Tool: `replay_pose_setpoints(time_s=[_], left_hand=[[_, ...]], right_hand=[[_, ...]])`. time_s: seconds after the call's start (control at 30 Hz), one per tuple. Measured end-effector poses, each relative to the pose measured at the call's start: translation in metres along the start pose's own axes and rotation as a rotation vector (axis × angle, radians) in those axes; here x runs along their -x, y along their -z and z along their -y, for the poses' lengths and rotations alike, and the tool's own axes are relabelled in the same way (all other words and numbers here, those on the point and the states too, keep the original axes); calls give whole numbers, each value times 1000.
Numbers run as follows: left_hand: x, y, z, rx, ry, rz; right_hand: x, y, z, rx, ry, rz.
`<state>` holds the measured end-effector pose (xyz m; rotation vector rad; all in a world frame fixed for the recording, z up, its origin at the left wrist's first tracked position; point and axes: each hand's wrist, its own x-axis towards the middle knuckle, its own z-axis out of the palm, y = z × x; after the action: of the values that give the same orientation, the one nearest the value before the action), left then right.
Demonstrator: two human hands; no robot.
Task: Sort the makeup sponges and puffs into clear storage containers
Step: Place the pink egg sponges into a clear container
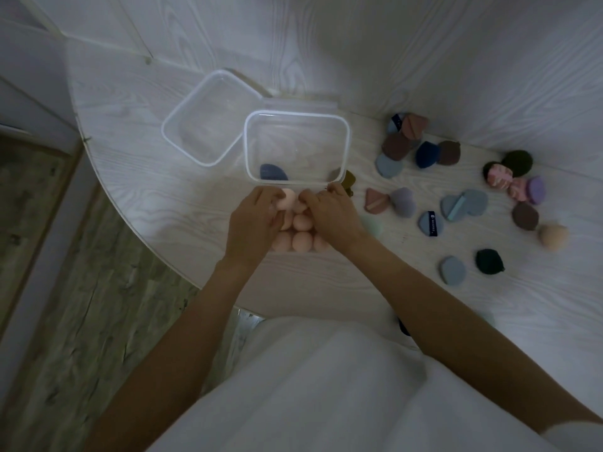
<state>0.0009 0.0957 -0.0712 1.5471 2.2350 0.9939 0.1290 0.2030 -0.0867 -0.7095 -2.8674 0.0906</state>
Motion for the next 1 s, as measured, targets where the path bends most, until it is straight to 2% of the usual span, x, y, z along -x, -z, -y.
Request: replay_pose_setpoints(time_s=[0.27,0.4,0.5,0.63,0.8,0.9,1.0], left_hand=[[-12,-12,11,-205,-202,118],[-20,-10,7,-396,-173,224],[-22,-11,10,-509,-199,235],[-19,-12,15,-498,-250,215],[-12,-14,12,-345,-162,162],[-13,-19,15,-374,-253,173],[-19,-24,15,-445,-291,240]], right_hand=[[7,-5,-3,-145,8,-6],[7,-8,-6,-141,11,27],[9,-8,-7,-130,10,31],[11,-7,-5,-101,16,-33],[15,-2,1,-39,6,-79],[15,-1,0,36,-2,-106],[14,0,-1,78,-8,-59]])
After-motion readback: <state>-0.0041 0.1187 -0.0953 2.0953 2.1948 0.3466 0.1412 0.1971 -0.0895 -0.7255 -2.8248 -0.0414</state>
